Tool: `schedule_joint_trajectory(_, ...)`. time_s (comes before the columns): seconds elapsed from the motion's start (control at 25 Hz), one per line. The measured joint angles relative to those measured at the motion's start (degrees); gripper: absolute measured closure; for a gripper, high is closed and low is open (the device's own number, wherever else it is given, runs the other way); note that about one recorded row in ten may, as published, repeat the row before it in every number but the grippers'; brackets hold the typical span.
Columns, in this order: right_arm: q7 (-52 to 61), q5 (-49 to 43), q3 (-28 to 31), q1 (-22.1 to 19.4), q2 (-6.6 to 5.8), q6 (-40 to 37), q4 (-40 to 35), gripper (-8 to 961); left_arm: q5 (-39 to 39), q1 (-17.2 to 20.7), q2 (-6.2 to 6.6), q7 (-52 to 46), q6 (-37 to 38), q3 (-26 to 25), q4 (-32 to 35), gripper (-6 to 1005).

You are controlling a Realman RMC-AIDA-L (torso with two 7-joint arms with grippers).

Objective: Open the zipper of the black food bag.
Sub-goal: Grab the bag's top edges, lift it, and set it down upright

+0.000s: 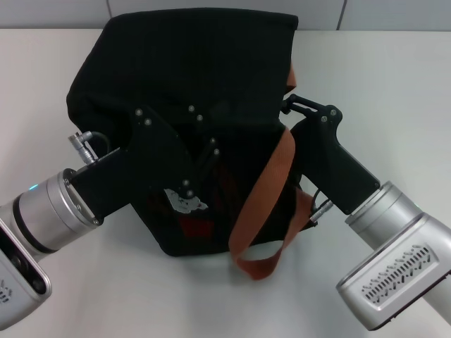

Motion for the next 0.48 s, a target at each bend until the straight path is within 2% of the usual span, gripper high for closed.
schedule_joint_trajectory(0.36, -0.38, 0.00, 0.88, 0.53, 0.00, 0.92, 0.88, 776, 0.00, -0.03, 0.00, 0.00, -0.01, 0.00, 0.00, 871)
schedule_joint_trajectory(0.48, -0.40, 0.00, 0.93, 0.55, 0.00, 0.93, 0.94, 863, 0.02, -0.03, 0.00, 0.00, -0.02, 0.00, 0.00, 869)
